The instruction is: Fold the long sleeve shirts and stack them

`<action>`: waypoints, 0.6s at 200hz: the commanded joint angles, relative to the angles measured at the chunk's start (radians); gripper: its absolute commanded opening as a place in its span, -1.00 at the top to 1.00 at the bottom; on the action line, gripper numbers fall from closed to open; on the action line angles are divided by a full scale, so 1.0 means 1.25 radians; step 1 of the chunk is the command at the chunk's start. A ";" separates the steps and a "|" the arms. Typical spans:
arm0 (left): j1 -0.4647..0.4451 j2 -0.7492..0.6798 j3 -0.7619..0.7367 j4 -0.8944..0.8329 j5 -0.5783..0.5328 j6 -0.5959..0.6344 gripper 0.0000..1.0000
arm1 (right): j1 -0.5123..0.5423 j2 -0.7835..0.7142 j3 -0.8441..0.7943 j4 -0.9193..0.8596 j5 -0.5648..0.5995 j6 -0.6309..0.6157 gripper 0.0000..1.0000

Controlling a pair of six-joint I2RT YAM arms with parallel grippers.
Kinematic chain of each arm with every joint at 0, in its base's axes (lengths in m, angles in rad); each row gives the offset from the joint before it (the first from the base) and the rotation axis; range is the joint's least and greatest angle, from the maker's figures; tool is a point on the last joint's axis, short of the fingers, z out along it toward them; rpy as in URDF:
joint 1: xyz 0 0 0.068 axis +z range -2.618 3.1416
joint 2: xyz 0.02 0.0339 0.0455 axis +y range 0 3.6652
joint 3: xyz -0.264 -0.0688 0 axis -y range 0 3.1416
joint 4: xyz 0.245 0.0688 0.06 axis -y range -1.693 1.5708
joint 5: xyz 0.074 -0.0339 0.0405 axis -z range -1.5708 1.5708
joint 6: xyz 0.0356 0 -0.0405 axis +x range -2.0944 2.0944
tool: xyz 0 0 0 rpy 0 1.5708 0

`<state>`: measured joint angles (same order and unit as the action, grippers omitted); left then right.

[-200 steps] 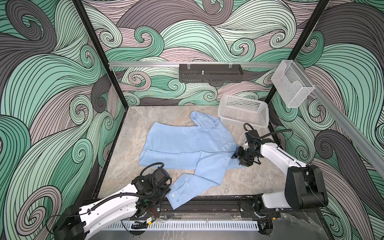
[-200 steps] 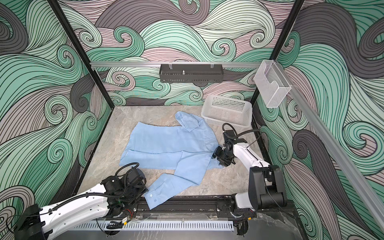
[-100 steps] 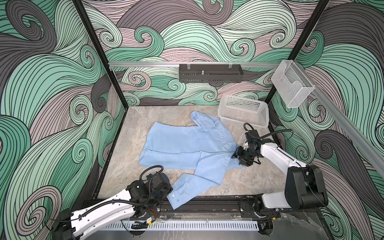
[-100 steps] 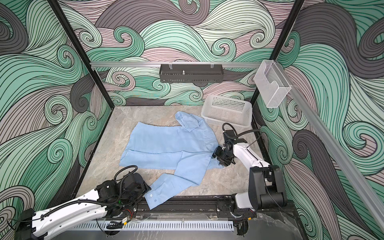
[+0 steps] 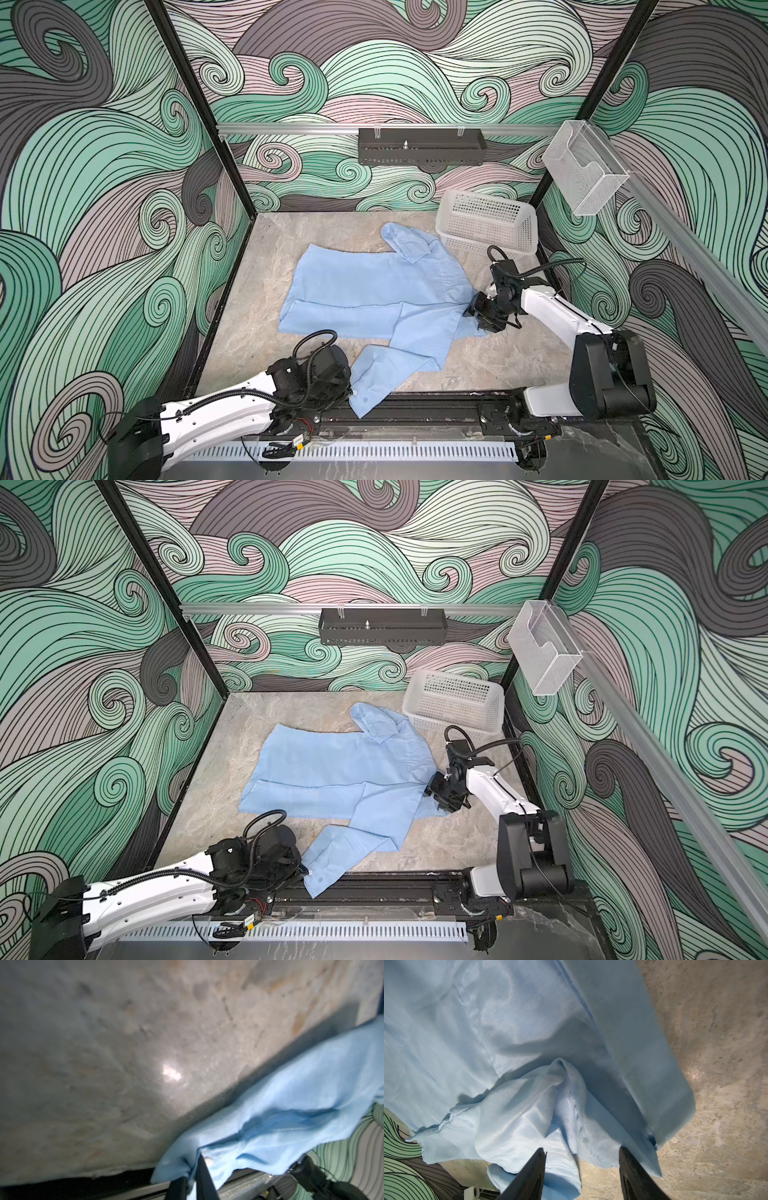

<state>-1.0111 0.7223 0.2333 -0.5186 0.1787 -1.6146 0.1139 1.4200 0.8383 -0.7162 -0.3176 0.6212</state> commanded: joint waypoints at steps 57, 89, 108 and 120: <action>0.216 -0.122 0.170 -0.282 -0.136 0.276 1.00 | 0.004 0.030 -0.006 0.007 0.004 -0.003 -0.14; 0.425 -0.017 0.289 -0.326 -0.097 0.530 1.00 | 0.003 0.052 -0.001 0.012 0.015 -0.007 -0.14; 0.484 0.069 0.342 -0.312 -0.083 0.595 1.00 | 0.002 0.056 0.000 0.013 0.016 -0.008 -0.14; 0.498 0.114 0.394 -0.347 -0.115 0.623 1.00 | 0.001 0.051 0.001 0.008 0.018 -0.011 -0.14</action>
<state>-0.4328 0.7719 0.6239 -0.8547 0.0559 -1.0321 0.1139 1.4872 0.8383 -0.6983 -0.3138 0.6197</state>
